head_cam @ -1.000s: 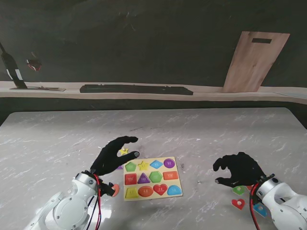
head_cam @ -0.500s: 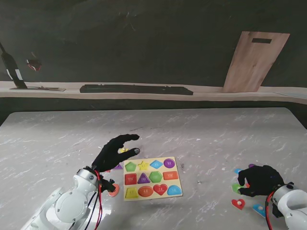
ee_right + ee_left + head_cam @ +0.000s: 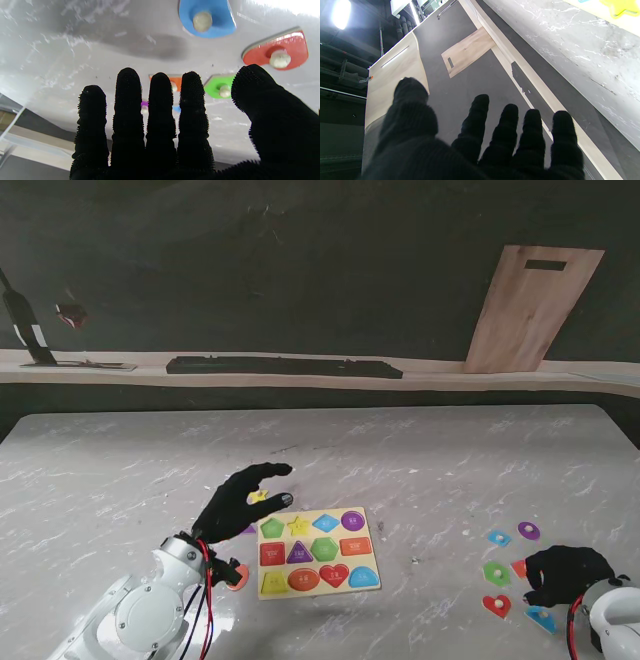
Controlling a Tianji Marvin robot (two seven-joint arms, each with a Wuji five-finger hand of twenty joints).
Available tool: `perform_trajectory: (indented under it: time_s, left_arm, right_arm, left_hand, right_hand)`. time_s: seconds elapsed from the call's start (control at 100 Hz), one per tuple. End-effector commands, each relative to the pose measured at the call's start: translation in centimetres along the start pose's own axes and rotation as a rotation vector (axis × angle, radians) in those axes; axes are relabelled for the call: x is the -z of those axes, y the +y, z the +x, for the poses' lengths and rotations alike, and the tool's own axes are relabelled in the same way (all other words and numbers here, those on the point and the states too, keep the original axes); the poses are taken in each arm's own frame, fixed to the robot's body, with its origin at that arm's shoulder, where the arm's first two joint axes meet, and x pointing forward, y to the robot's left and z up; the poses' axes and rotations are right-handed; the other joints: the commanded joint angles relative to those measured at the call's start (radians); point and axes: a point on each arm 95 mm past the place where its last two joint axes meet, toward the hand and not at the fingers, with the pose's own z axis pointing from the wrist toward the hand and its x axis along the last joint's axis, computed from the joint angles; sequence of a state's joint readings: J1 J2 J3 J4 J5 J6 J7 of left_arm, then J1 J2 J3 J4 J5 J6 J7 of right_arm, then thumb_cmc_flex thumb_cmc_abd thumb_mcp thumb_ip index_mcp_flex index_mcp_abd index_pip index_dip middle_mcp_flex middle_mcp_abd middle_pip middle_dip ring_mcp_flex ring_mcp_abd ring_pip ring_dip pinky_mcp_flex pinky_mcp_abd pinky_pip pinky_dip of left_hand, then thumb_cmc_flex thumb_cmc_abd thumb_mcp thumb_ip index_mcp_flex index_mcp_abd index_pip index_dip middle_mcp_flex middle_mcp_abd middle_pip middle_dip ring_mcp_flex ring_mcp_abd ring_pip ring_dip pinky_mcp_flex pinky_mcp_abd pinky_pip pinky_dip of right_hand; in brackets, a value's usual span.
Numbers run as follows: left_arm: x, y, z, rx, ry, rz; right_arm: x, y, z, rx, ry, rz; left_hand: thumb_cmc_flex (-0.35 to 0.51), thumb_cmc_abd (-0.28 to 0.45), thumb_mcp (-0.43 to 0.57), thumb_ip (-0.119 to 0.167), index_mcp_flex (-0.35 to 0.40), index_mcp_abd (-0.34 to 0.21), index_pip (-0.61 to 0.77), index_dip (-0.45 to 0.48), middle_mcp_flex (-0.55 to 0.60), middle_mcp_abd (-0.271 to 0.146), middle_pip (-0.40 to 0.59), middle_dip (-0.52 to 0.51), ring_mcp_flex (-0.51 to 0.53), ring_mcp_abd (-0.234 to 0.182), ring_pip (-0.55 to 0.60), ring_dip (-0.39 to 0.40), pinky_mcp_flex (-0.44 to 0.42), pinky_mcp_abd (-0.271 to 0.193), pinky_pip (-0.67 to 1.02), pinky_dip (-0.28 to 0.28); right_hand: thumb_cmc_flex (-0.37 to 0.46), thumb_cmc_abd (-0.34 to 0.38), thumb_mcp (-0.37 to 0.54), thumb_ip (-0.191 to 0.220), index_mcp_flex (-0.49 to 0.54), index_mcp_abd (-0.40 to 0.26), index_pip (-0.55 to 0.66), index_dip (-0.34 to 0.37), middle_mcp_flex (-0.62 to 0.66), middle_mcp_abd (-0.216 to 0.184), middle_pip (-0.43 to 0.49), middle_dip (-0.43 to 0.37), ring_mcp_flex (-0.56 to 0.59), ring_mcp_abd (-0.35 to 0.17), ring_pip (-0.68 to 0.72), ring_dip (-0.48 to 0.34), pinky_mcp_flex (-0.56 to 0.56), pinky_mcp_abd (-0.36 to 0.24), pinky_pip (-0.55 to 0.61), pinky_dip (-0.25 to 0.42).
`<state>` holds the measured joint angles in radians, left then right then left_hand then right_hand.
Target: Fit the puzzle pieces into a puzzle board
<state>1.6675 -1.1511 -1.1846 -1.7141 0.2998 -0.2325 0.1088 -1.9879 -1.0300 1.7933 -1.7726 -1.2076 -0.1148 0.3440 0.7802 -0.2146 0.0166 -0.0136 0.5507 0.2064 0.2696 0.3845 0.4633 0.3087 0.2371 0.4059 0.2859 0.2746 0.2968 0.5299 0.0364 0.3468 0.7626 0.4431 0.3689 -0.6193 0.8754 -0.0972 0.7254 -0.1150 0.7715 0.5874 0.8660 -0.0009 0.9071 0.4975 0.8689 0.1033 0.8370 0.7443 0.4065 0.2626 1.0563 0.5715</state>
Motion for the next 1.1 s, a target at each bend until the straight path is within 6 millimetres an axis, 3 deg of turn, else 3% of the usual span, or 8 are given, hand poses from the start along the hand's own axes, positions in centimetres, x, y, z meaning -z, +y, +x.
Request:
perform_trajectory:
  time_s: [0.0, 0.24, 0.51, 1.09]
  left_arm:
    - [0.1, 0.3, 0.2, 0.008, 0.006, -0.007]
    - [0.1, 0.4, 0.2, 0.016, 0.009, -0.013]
    - [0.2, 0.6, 0.3, 0.023, 0.021, -0.016]
    - [0.2, 0.6, 0.4, 0.032, 0.023, -0.014]
  right_arm:
    - [0.2, -0.8, -0.3, 0.004, -0.013, 0.042]
    - [0.5, -1.4, -0.5, 0.012, -0.027, 0.078]
    - [0.7, -2.5, -0.6, 0.026, -0.045, 0.073]
    - [0.5, -3.2, -0.2, 0.024, -0.048, 0.068]
  left_hand:
    - [0.007, 0.014, -0.024, -0.011, 0.021, -0.031, -0.008, -0.002, 0.015, -0.026, -0.015, 0.003, 0.033, -0.021, -0.025, 0.012, 0.003, -0.005, -0.013, 0.021]
    - [0.007, 0.015, -0.024, -0.011, 0.02, -0.032, -0.007, -0.002, 0.014, -0.027, -0.016, 0.003, 0.032, -0.022, -0.026, 0.011, 0.002, -0.006, -0.015, 0.022]
    - [0.008, 0.017, -0.024, -0.011, 0.022, -0.03, -0.007, -0.002, 0.016, -0.026, -0.016, 0.002, 0.032, -0.022, -0.027, 0.011, 0.003, -0.006, -0.017, 0.025]
    - [0.009, 0.017, -0.025, -0.011, 0.031, -0.031, -0.008, -0.002, 0.019, -0.024, -0.016, 0.002, 0.033, -0.022, -0.028, 0.01, 0.004, -0.004, -0.019, 0.026]
  right_hand:
    - [0.026, -0.03, 0.0, -0.029, 0.042, -0.015, 0.035, -0.014, 0.035, 0.007, 0.017, 0.013, 0.026, 0.014, 0.024, 0.011, 0.007, 0.014, 0.03, 0.021]
    - [0.033, -0.052, 0.007, -0.03, 0.043, -0.022, 0.043, -0.016, 0.039, 0.001, 0.017, 0.015, 0.03, 0.01, 0.024, 0.011, 0.01, 0.01, 0.03, 0.022]
    - [0.065, -0.077, 0.007, -0.065, 0.056, -0.054, 0.093, -0.036, 0.069, -0.006, 0.027, 0.021, 0.056, 0.007, 0.04, 0.018, 0.031, 0.012, 0.037, 0.026]
    - [0.103, -0.066, -0.005, -0.089, 0.056, -0.097, 0.186, -0.098, 0.1, -0.013, 0.037, 0.027, 0.08, 0.008, 0.06, 0.023, 0.049, 0.016, 0.053, 0.029]
